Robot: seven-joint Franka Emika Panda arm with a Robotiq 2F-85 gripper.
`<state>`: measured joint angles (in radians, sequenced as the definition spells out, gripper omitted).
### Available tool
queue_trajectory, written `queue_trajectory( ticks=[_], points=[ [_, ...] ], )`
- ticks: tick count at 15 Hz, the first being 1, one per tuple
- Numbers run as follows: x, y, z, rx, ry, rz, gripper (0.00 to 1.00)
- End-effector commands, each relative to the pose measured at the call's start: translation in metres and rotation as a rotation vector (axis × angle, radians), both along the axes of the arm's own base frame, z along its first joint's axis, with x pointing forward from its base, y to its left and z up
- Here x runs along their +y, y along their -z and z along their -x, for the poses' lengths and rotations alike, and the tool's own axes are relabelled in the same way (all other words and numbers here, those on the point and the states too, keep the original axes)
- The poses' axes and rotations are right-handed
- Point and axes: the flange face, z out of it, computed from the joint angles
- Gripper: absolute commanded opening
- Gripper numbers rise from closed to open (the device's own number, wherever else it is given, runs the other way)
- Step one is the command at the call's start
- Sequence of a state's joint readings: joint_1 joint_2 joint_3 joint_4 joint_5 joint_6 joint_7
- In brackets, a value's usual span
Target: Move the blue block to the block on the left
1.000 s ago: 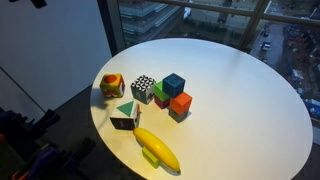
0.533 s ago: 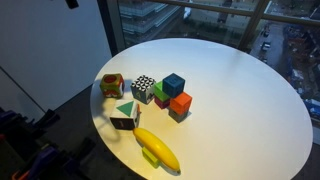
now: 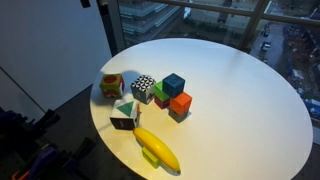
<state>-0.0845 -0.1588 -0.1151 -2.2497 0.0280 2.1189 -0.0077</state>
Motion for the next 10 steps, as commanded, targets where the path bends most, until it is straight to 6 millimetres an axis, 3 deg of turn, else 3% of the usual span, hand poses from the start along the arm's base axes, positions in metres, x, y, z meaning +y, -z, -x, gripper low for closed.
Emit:
queue_trajectory(
  ticks=[1,10],
  points=[
    [-0.023,0.010,-0.025,0.006,0.001,0.005,1.00],
    [-0.083,0.051,-0.057,-0.036,-0.055,-0.054,1.00]
  ],
)
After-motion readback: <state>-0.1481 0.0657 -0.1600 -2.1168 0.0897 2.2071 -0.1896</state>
